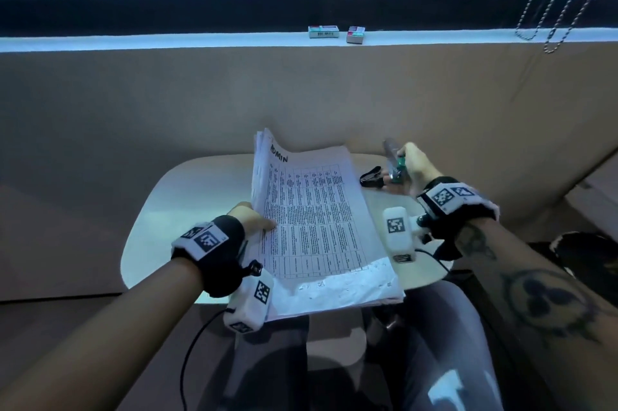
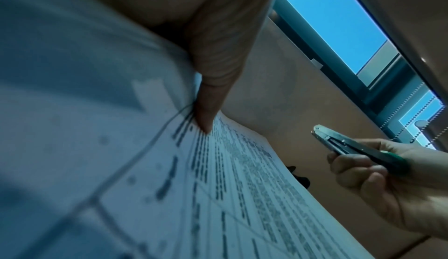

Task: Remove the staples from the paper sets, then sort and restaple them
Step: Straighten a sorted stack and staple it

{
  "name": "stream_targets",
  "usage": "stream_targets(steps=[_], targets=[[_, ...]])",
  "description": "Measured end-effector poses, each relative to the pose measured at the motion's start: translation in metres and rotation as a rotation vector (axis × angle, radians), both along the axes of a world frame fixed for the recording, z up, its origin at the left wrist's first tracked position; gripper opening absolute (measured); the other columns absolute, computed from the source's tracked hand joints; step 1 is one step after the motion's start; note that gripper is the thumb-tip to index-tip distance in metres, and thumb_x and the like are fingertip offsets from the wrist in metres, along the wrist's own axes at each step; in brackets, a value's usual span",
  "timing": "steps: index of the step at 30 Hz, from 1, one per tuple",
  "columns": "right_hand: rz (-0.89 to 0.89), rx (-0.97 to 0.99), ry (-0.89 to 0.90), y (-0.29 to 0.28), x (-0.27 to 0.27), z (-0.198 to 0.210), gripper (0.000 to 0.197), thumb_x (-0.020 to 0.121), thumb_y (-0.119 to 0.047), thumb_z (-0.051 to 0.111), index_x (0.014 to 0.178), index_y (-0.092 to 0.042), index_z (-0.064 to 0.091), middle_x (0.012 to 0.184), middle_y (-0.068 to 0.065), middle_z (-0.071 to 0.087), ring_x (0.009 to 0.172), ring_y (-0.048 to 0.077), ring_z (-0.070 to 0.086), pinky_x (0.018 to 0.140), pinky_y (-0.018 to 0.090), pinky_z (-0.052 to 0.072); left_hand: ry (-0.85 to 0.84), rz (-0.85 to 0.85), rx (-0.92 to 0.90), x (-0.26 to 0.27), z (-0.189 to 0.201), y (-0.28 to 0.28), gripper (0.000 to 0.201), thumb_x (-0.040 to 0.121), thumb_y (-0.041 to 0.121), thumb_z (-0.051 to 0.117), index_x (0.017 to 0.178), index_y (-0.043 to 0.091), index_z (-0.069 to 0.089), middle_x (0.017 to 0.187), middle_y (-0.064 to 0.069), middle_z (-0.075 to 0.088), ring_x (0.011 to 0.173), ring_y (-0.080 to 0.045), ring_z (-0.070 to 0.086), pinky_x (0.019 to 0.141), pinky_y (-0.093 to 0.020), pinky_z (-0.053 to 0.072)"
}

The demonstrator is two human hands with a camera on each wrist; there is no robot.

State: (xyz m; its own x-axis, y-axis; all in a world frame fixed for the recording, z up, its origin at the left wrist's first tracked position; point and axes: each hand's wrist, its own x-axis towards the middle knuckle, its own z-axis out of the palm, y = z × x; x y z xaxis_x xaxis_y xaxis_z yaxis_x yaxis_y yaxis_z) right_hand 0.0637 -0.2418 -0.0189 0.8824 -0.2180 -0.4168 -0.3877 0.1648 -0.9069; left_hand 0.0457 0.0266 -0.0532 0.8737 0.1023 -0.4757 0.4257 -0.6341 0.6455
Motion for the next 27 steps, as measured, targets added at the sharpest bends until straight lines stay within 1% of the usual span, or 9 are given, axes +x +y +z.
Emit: stream_targets(steps=[2, 4, 8, 9, 12, 14, 17, 21, 27], targets=[[0.096, 0.217, 0.033, 0.02, -0.016, -0.006, 0.028, 0.094, -0.033, 0.034, 0.077, -0.013, 0.045, 0.053, 0.001, 0.048, 0.041, 0.01, 0.04, 0.04, 0.018, 0.037, 0.012, -0.034, 0.07, 0.003, 0.004, -0.003, 0.04, 0.084, 0.021, 0.068, 0.115, 0.002, 0.049, 0.1, -0.012, 0.055, 0.09, -0.026, 0.053, 0.086, -0.033, 0.047], [0.212, 0.297, 0.053, 0.043, -0.029, -0.02, 0.034, 0.091, -0.044, 0.047, 0.077, -0.013, 0.05, 0.053, 0.0, 0.048, 0.04, 0.009, 0.041, 0.039, 0.017, 0.038, 0.025, -0.066, 0.127, 0.004, 0.005, -0.004, 0.045, 0.084, 0.023, 0.068, 0.119, 0.002, 0.049, 0.1, -0.011, 0.054, 0.089, -0.026, 0.053, 0.083, -0.032, 0.047], [0.328, 0.189, 0.058, 0.081, -0.044, -0.054, 0.02, 0.091, -0.026, 0.056, 0.079, -0.011, 0.051, 0.057, -0.001, 0.048, 0.038, 0.007, 0.042, 0.039, 0.018, 0.042, 0.006, -0.042, 0.217, 0.003, 0.005, -0.005, 0.053, 0.079, 0.024, 0.072, 0.121, 0.004, 0.044, 0.088, -0.007, 0.051, 0.088, -0.025, 0.053, 0.069, -0.031, 0.045], [0.294, 0.147, 0.048, 0.086, -0.045, -0.059, 0.019, 0.091, -0.023, 0.055, 0.077, -0.01, 0.05, 0.056, 0.0, 0.047, 0.035, 0.008, 0.042, 0.038, 0.018, 0.043, -0.025, -0.034, 0.265, 0.004, 0.006, -0.006, 0.064, 0.075, 0.025, 0.076, 0.125, 0.006, 0.039, 0.096, -0.008, 0.051, 0.095, -0.026, 0.052, 0.071, -0.033, 0.045], [0.185, 0.09, 0.039, 0.089, -0.042, -0.064, 0.017, 0.093, -0.017, 0.052, 0.077, -0.01, 0.049, 0.057, 0.005, 0.049, 0.032, 0.01, 0.044, 0.037, 0.02, 0.043, -0.085, -0.055, 0.466, 0.01, 0.011, -0.01, 0.095, 0.066, 0.029, 0.083, 0.138, 0.01, 0.024, 0.133, -0.015, 0.036, 0.125, -0.032, 0.034, 0.097, -0.044, 0.04], [0.164, 0.105, 0.043, 0.089, -0.043, -0.065, 0.015, 0.093, -0.016, 0.052, 0.079, -0.011, 0.049, 0.057, 0.007, 0.05, 0.032, 0.012, 0.045, 0.038, 0.02, 0.044, -0.039, -0.075, 0.518, 0.017, 0.015, -0.014, 0.093, 0.066, 0.03, 0.082, 0.137, 0.008, 0.027, 0.138, -0.016, 0.03, 0.13, -0.032, 0.028, 0.103, -0.043, 0.036], [0.139, 0.124, 0.054, 0.089, -0.045, -0.065, 0.014, 0.093, -0.016, 0.052, 0.079, -0.012, 0.05, 0.058, 0.008, 0.051, 0.034, 0.014, 0.046, 0.039, 0.021, 0.045, 0.016, -0.046, 0.495, 0.025, 0.012, -0.022, 0.08, 0.073, 0.033, 0.076, 0.135, 0.004, 0.034, 0.135, -0.014, 0.037, 0.128, -0.028, 0.038, 0.105, -0.035, 0.037], [0.096, 0.18, 0.052, 0.089, -0.047, -0.063, 0.012, 0.093, -0.013, 0.052, 0.082, -0.009, 0.048, 0.059, 0.011, 0.049, 0.034, 0.015, 0.046, 0.039, 0.02, 0.046, -0.062, 0.17, 0.369, 0.028, 0.0, -0.03, 0.079, 0.074, 0.031, 0.075, 0.133, 0.004, 0.03, 0.136, -0.016, 0.028, 0.127, -0.034, 0.032, 0.104, -0.045, 0.034], [0.067, 0.195, 0.06, 0.091, -0.047, -0.064, 0.013, 0.092, -0.012, 0.054, 0.08, -0.009, 0.05, 0.058, 0.012, 0.05, 0.036, 0.017, 0.046, 0.04, 0.021, 0.046, -0.177, 0.244, 0.382, 0.035, 0.004, -0.033, 0.071, 0.077, 0.022, 0.074, 0.13, 0.001, 0.032, 0.137, -0.017, 0.028, 0.127, -0.03, 0.027, 0.099, -0.037, 0.033]])
